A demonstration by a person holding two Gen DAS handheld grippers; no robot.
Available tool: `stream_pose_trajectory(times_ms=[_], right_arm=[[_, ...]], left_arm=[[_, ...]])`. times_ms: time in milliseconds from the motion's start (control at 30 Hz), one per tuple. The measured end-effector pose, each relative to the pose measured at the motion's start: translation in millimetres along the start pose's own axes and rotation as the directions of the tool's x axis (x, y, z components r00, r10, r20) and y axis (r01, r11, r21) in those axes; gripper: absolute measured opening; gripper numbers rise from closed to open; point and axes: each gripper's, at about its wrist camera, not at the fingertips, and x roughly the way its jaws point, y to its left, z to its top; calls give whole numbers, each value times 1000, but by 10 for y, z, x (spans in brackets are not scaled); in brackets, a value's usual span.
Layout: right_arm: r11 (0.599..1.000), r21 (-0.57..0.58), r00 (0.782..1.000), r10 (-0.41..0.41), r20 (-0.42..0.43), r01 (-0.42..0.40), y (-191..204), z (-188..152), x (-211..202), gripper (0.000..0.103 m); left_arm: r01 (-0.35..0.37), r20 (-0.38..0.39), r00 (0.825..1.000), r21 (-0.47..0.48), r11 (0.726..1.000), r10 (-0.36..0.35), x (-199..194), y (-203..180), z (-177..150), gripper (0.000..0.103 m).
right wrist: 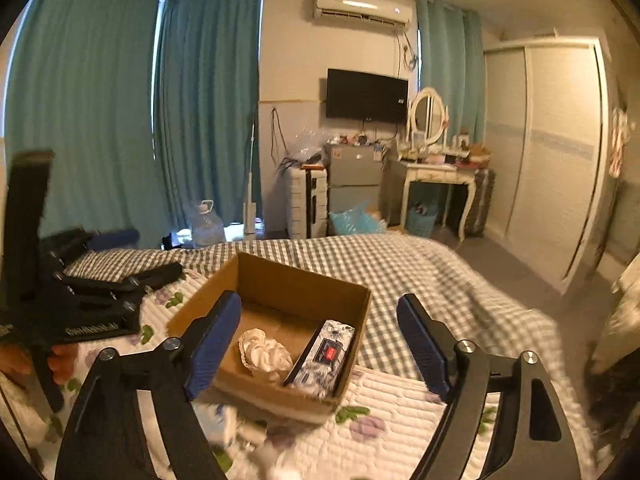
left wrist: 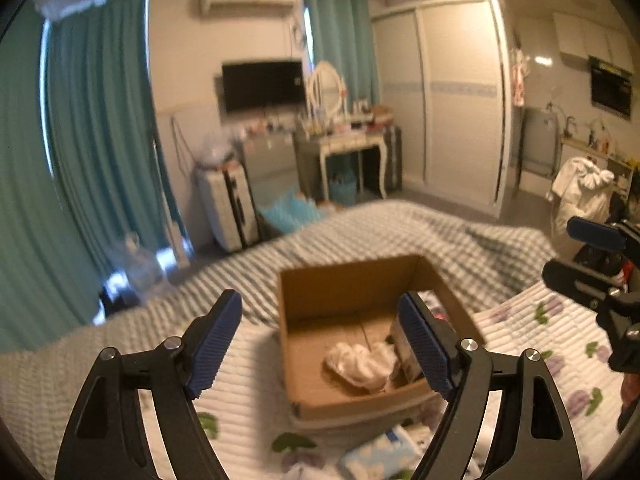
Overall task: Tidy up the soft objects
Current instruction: 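Carry both held items over the cardboard box and open both tools, then grasp the white sock with the left tool while the right tool grasps the white fluffy toy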
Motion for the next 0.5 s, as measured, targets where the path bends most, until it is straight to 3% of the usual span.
stream_pose_trajectory(times_ms=[33,67,133,233,333,500], right_arm=[[1000,-9,1000,-7,-2,7,80,30,-174,91],[1000,-14,1000,-9,-11,9,133,35,-275,93],[1000,-27,1000,-16,-25,15,253,-11,-486,95],[999,-33,997,-29,-72,26,395,-181,-654,96],[999,-19,989,-42,-142,39,496,-469,-653,96],[997,39,959,-52,-279,65,594,-1104,-400,96]], left_arm=[[-3,19,1000,2,1000,3,-157,6,11,93],[-5,37,999,-2,1000,5,-295,15,17,96],[-8,67,998,-7,1000,8,-570,52,-42,97],[-26,50,998,-17,1000,27,-807,100,-267,97],[-20,18,1000,-23,1000,20,-851,119,-553,97],[-7,-83,997,-44,999,3,-600,76,-1005,97]])
